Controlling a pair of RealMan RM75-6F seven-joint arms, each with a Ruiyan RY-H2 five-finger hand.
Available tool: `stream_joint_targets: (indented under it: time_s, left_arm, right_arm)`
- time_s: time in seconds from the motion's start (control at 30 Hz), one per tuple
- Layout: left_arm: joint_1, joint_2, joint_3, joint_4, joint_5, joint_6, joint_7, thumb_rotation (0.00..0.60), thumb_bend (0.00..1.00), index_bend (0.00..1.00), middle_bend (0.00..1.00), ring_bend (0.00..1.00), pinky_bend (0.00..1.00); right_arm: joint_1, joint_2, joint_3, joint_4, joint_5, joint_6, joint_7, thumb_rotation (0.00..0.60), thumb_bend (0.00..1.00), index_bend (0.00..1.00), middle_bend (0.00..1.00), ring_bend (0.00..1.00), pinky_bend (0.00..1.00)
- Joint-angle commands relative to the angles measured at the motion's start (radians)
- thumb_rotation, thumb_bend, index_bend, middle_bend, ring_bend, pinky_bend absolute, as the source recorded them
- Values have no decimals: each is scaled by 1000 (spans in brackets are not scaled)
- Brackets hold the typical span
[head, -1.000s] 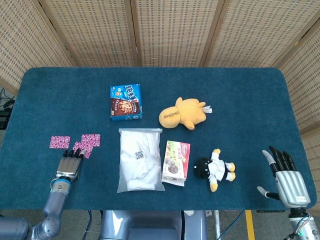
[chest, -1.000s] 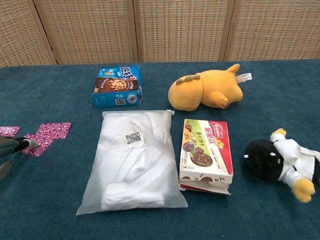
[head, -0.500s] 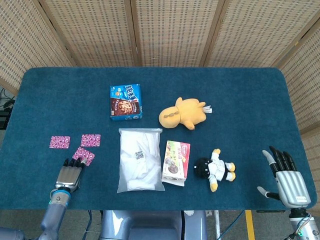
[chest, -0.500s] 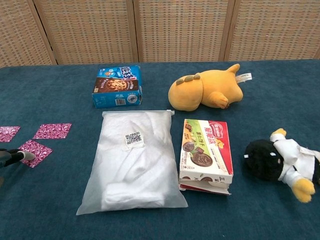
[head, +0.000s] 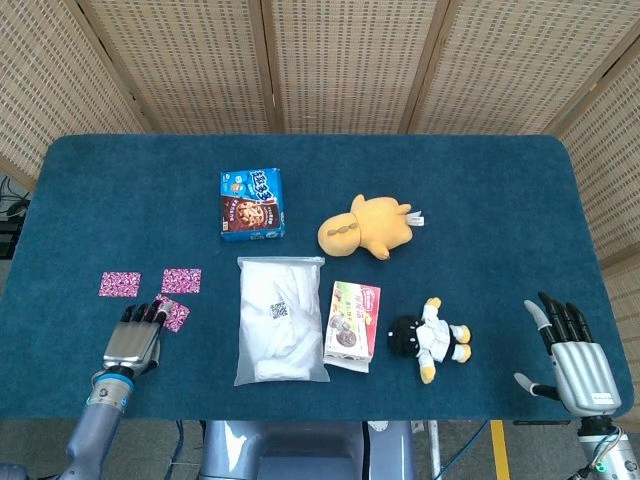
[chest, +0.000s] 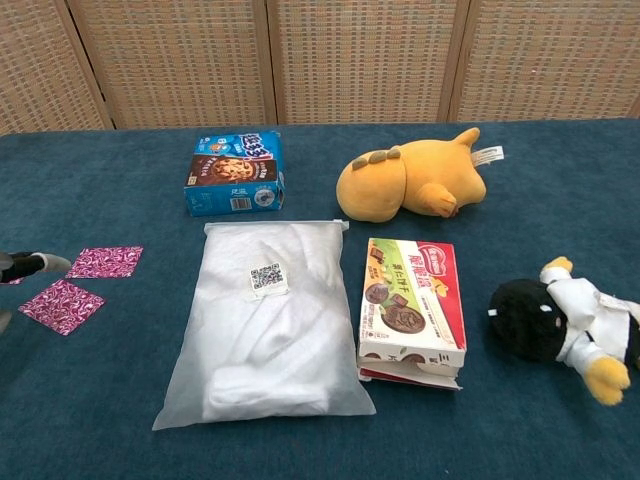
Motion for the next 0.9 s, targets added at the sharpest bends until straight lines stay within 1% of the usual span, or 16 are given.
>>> stream_joint_targets:
  time_s: [0.03,0.13,0.23,0.4,0.5,0.6,0.73,0.9]
  left_arm:
    - [21,25,-8,3,80,-4,-60,600,507,0,0,0,0]
    - [38,35,-18,17,142,1,-111,600,387,0,0,0,0]
    - [46,44,-37,30,173,4,-141,600,336,0,0,0,0]
    - [42,52,-65,46,184,8,-142,600,258,0,0,0,0]
    - [37,52,-93,56,175,6,-154,600,254,5,0,0,0]
    - [23,55,-125,71,146,-8,-153,600,254,48,0,0,0]
    - [-12,44,-168,112,91,-28,-118,600,255,82,0,0,0]
    - [-61,4,-222,162,-16,-67,-81,600,257,123,0,0,0]
  right_arm:
    - [0,1,0,0,0,1,3,600,0,0,0,0,0]
    - [0,0,-1,2,0,-2,1,600,0,0,0,0,0]
    - [2,-2,-1,0,0,-5,-4,600,0,0,0,0,0]
    - [2,-5,-2,1,1,-6,-10,600,0,0,0,0,0]
    - [3,-6,-1,2,3,-8,-12,600,0,0,0,0,0]
    - [4,-7,-1,4,6,-11,-11,600,0,0,0,0,0]
    - [8,-10,0,7,15,-23,-12,600,0,0,0,0,0]
    - [15,-12,5,15,33,-41,-5,600,0,0,0,0,0]
